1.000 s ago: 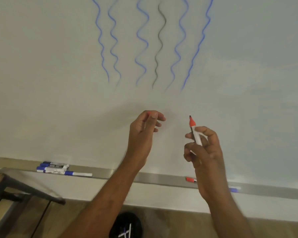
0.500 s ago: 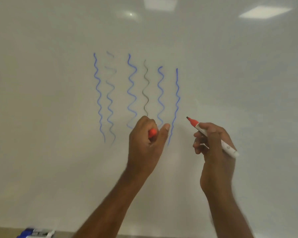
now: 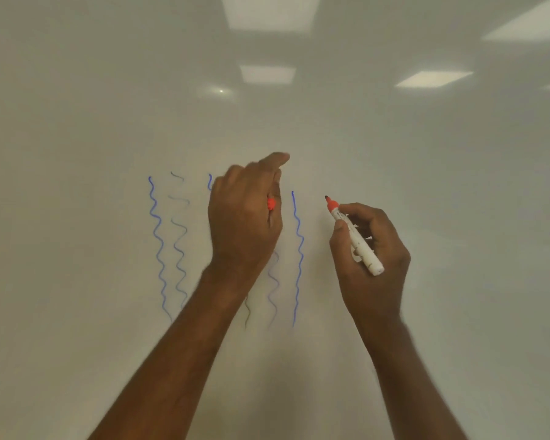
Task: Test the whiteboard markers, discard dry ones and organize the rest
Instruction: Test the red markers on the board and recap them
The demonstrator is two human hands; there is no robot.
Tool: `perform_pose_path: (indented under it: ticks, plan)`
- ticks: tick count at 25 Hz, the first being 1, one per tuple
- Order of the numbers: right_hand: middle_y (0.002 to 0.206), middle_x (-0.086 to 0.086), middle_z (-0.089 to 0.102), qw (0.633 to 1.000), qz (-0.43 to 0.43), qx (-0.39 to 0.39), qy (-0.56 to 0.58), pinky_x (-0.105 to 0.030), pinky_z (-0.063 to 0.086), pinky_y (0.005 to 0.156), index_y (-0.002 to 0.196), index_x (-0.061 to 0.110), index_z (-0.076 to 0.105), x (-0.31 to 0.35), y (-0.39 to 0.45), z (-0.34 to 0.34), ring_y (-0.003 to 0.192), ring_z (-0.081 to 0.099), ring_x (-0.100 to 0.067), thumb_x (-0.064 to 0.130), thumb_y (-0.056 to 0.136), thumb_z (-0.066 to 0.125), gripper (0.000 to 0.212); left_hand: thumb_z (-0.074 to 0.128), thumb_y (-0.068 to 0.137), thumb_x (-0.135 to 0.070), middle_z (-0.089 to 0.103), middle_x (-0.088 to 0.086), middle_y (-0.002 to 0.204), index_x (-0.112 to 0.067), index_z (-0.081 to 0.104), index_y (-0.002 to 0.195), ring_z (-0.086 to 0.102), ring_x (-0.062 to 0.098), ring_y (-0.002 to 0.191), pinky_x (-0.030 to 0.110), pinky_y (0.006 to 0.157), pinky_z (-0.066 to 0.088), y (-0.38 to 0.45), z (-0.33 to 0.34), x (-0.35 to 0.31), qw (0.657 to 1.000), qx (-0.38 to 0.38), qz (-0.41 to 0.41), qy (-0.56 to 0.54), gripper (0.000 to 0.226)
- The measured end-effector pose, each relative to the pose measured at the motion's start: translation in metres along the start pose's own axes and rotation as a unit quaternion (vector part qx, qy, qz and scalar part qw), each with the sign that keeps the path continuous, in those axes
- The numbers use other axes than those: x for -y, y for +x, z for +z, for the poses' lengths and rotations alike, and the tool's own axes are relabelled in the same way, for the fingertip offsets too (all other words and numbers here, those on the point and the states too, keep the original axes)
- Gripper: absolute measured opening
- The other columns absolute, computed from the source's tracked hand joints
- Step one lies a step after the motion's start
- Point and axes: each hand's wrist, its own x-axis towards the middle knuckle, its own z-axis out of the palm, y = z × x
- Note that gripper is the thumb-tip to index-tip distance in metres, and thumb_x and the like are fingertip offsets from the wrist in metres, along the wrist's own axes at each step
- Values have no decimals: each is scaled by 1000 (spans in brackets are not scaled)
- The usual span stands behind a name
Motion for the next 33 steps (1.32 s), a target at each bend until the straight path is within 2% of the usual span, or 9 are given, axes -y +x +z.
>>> perform_pose_path:
  ticks: [2,4,7,11,19,25,28,31,33]
  plan:
    - [100,5,70,999,-28,-16,-24,-29,52,71,110,15,70,-6,5,3,88,66,-15,13,94,64,17,51,104,-19,69,5,120,-15,66,131,61,29,107,41,90,44,19,11,8,995,4,53,82,31]
    - [100,3,70,998,-51,-29,-32,-29,52,73,109,12,69,-12,8,6,89,66,-14,13,93,63,18,47,106,-27,54,8,148,-17,59,140,50,32,134,46,108,36,39,21,20,984,24,91,148,37]
    - [103,1,69,997,-72,-29,-20,-34,55,80,109,8,67,-21,10,12,94,67,-17,15,91,61,21,42,107,-37,36,9,162,-19,52,146,35,34,148,55,117,27,69,34,36,967,78,141,198,44]
    - [97,-1,67,993,-116,-11,-36,-38,54,77,103,7,66,-29,12,20,91,66,-20,16,89,62,17,42,106,-42,33,8,164,-18,51,145,31,32,151,55,121,21,93,43,49,949,117,209,204,47]
    - [88,-2,66,990,-117,-31,-70,-39,51,69,97,6,66,-39,6,33,80,62,-20,17,85,63,17,36,107,-43,32,7,164,-18,50,146,30,31,151,56,122,21,93,46,52,945,99,217,225,48]
    - [85,-2,65,993,-88,-18,-70,-45,51,67,95,7,67,-48,-20,27,76,62,-22,18,84,62,15,36,107,-43,33,7,164,-17,51,145,30,31,152,56,122,21,90,48,52,947,90,218,219,48]
    - [83,1,63,997,-46,-30,-51,-44,51,67,95,10,65,-51,-32,20,76,61,-19,18,83,62,14,36,107,-43,34,7,164,-17,51,145,30,31,151,56,122,21,91,49,52,947,84,219,218,48]
    - [81,2,62,995,-58,-1,-84,-44,51,65,94,11,66,-56,-49,14,73,61,-20,22,83,61,16,37,107,-42,34,7,164,-17,51,145,31,31,151,56,121,22,90,49,53,948,82,219,216,47]
    - [81,5,62,998,-10,-15,-63,-42,51,64,94,15,64,-61,-59,9,74,60,-17,23,81,61,15,38,107,-42,34,7,164,-17,51,145,31,31,151,56,121,22,90,49,53,948,81,218,217,47]
